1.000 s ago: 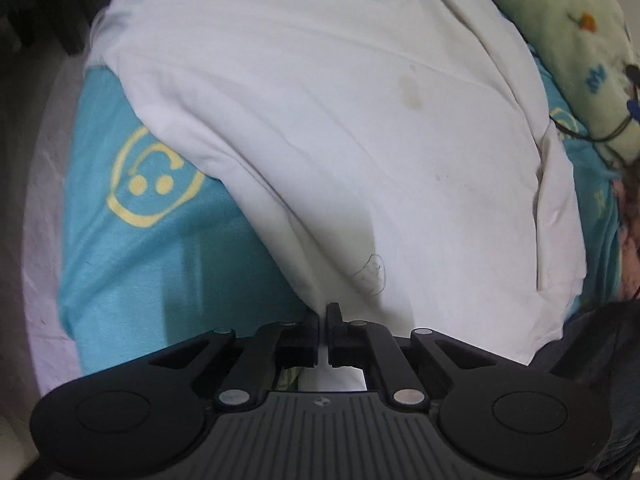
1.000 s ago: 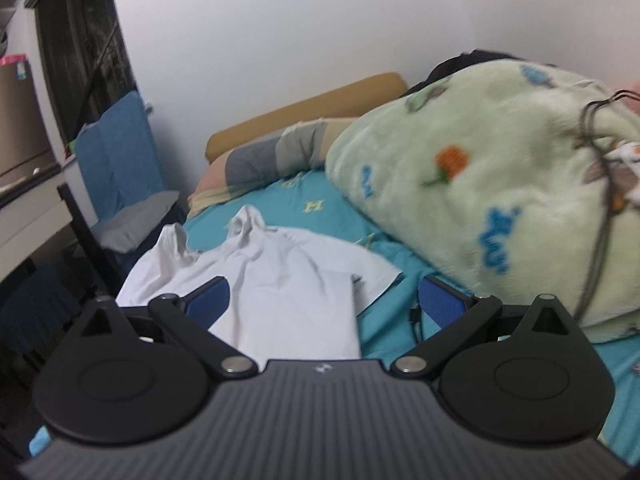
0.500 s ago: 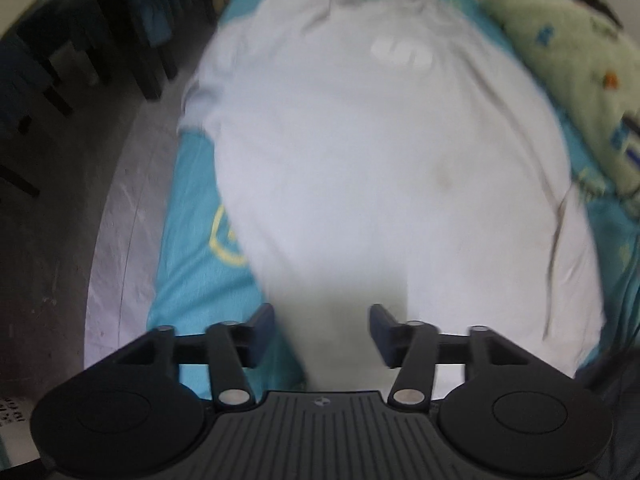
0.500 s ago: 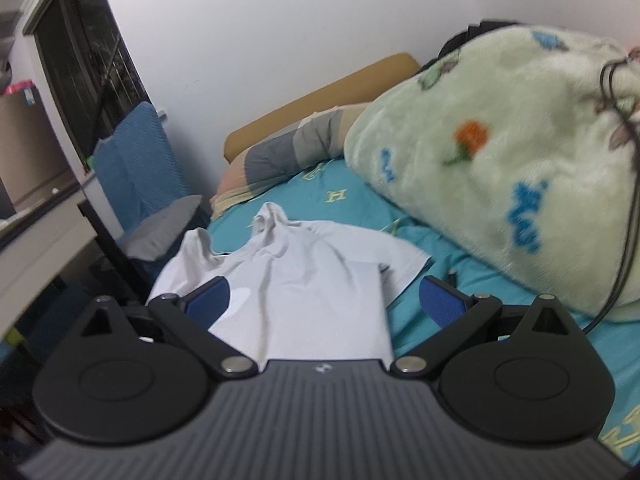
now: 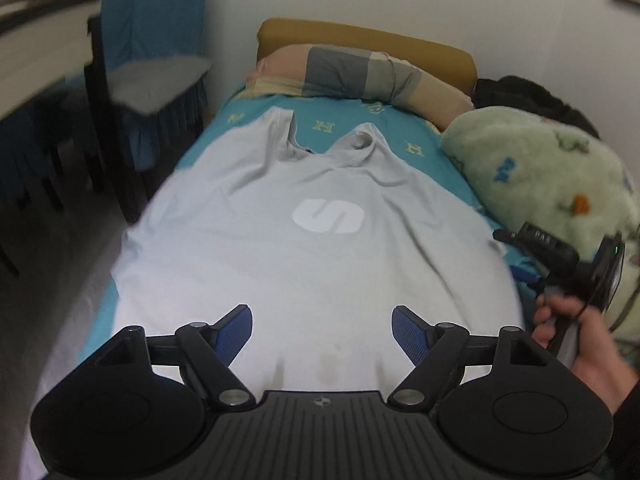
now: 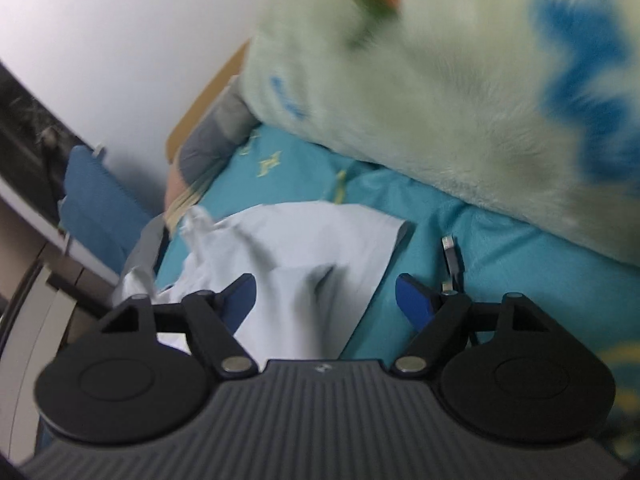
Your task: Fold clothes
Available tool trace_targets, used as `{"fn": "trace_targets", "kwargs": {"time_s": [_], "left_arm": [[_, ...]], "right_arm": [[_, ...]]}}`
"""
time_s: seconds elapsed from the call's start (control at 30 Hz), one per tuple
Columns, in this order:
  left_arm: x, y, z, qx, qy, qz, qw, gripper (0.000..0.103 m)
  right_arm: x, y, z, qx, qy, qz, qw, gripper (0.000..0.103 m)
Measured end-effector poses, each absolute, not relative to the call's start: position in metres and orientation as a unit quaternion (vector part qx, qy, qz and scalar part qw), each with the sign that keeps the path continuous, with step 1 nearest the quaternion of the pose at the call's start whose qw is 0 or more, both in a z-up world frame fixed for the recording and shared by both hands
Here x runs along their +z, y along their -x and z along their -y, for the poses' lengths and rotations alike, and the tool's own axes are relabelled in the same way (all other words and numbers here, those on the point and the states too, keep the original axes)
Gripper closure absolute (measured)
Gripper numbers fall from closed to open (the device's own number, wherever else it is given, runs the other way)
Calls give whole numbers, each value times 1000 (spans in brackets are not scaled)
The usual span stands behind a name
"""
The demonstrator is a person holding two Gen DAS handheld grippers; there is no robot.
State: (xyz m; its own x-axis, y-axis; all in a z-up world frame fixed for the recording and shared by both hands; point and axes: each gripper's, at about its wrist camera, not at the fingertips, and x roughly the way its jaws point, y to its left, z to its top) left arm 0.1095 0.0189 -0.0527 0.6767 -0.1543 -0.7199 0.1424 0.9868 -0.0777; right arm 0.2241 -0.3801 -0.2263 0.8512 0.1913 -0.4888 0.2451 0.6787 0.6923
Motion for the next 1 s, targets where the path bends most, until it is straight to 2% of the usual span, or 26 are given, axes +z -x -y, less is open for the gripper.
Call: {"fn": "trace_targets", "kwargs": {"time_s": [0.13, 0.2, 0.23, 0.27, 0.37, 0.6, 0.77, 0.87, 1.0], "left_arm": [[-86, -132, -33, -96, 40, -393, 914, 24], [-94, -141, -38, -99, 56, -396, 911, 24], [-95, -144, -40, -99, 60, -397, 911, 25], [-97, -147, -42, -99, 64, -397, 910, 26], [-98, -155, -47, -97, 72, -393, 912, 26], [-73, -150, -69, -86, 113, -364, 921, 26], [-51, -140, -91, -52, 105, -339, 934, 26], [-44, -137, -113, -39, 133, -329, 934, 25], [-47, -137, -141, -13, 170, -330, 928, 25]], "right_arm": [[-242, -253, 376, -29, -390, -254, 884, 24], [-241, -263, 373, -30, -369, -253, 894, 31], [-238, -266, 371, -31, -352, -258, 899, 55], [-235, -270, 368, -35, -331, -265, 905, 84], [-211, -273, 358, -31, -261, -257, 930, 94], [-95, -291, 332, -25, -144, -180, 973, 96], [-19, -315, 303, -47, -83, -184, 978, 96], [8, -322, 263, -33, -35, -202, 978, 96], [11, -327, 180, 13, 27, -208, 978, 96]]}}
